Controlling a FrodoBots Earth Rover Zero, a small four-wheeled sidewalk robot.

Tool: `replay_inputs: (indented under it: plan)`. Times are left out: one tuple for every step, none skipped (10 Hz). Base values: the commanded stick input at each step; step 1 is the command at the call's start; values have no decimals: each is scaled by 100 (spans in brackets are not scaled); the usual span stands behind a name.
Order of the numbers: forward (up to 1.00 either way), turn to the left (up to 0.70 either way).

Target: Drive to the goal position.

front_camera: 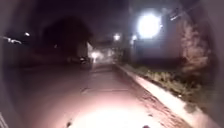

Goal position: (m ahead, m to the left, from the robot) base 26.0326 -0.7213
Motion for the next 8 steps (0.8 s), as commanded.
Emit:
replay_inputs:
  plan:
    - [70,1]
    - [70,1]
    - [70,1]
    - [70,1]
    - [70,1]
    - [70,1]
    - [70,1]
    - [70,1]
